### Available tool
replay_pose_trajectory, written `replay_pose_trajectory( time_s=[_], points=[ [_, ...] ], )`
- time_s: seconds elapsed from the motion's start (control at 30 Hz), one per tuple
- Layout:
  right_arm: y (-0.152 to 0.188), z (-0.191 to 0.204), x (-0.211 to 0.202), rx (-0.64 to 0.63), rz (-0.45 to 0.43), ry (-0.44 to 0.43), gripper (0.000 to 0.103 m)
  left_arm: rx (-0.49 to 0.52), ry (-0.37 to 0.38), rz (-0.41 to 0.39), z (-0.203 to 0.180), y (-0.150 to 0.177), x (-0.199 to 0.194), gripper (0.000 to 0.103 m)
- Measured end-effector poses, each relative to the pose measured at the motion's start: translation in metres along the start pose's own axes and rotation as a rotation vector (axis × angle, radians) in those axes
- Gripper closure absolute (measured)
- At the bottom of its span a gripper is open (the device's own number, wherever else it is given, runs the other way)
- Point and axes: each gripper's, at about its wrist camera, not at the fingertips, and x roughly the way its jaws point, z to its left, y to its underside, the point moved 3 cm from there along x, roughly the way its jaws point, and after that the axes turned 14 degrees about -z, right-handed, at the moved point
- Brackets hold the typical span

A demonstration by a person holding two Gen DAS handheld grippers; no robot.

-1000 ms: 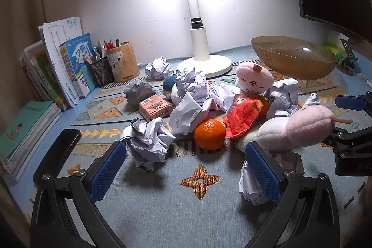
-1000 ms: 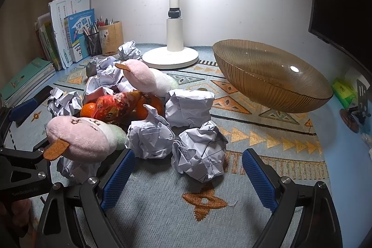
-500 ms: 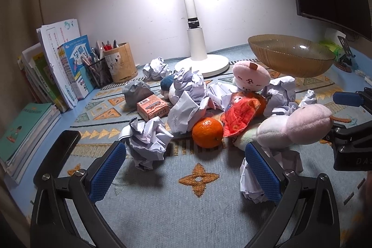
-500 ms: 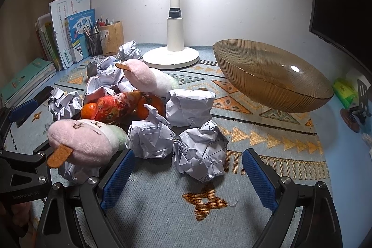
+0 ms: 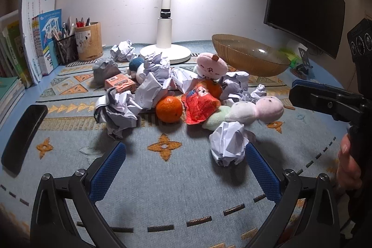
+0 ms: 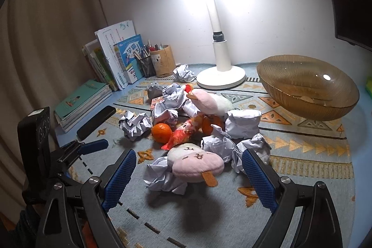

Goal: Organize objects
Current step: 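Move the right tool toward the stacked pink-white-green plush toy, then grasp the stacked plush toy with the right tool while the left tool grasps a paper ball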

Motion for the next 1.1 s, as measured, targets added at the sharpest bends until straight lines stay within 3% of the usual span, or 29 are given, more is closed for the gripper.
replay_pose_trajectory(
  time_s=[0.13,0.27,0.33,0.37,0.5,0.6,0.67,0.7,0.73,0.77,0.93,1.1],
  points=[
    [0.009,-0.003,0.017,-0.033,0.065,0.03,0.015,-0.122,-0.034,0.019,0.043,-0.002,-0.002,0.001],
    [0.019,-0.019,0.042,0.057,0.152,-0.004,0.015,-0.184,0.062,0.051,0.049,0.003,-0.001,0.001],
    [0.023,-0.026,0.051,0.139,0.192,-0.052,0.027,-0.163,0.122,0.075,0.032,0.009,0.004,0.001],
    [0.026,-0.027,0.053,0.168,0.213,-0.079,0.051,-0.145,0.138,0.088,0.021,0.013,0.008,0.001],
    [0.023,-0.029,0.035,0.178,0.176,-0.06,0.053,-0.108,0.192,0.145,-0.015,0.019,0.031,0.001],
    [0.019,-0.035,0.006,0.152,0.12,-0.022,0.053,-0.07,0.189,0.186,-0.041,0.018,0.052,0.001],
    [0.02,-0.04,-0.014,0.117,0.102,0.029,0.053,-0.048,0.196,0.214,-0.058,0.019,0.066,0.008],
    [0.023,-0.043,-0.022,0.105,0.102,0.052,0.053,-0.038,0.192,0.234,-0.064,0.021,0.073,0.033],
    [0.027,-0.047,-0.029,0.1,0.11,0.066,0.053,-0.03,0.177,0.254,-0.068,0.024,0.078,0.049],
    [0.033,-0.049,-0.034,0.102,0.127,0.068,0.052,-0.012,0.153,0.226,-0.07,0.023,0.077,0.051],
    [0.071,-0.052,-0.043,0.137,0.263,-0.001,0.048,-0.127,0.199,0.194,-0.059,0.024,0.056,0.056],
    [0.068,-0.051,-0.062,0.066,0.199,0.043,0.018,-0.172,0.206,0.175,-0.05,0.024,0.038,0.057]
  ],
)
